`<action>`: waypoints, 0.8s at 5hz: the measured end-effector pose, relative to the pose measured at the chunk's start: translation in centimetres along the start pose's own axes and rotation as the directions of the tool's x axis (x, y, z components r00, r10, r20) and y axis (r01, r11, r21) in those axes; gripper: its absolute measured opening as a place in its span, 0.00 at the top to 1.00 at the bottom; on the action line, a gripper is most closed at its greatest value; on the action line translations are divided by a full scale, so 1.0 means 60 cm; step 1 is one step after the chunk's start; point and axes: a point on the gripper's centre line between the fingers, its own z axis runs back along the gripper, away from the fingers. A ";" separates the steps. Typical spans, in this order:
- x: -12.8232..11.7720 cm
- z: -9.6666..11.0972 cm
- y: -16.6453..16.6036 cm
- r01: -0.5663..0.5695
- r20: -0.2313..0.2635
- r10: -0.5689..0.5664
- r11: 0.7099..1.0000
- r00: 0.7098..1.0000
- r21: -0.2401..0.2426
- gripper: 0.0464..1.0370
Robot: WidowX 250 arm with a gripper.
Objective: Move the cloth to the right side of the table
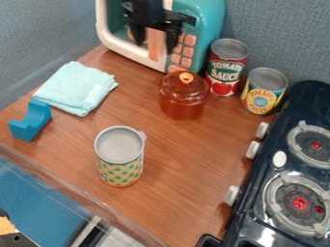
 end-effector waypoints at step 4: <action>0.109 -0.076 -0.175 -0.244 0.059 0.257 0.955 0.965 -0.169 0.04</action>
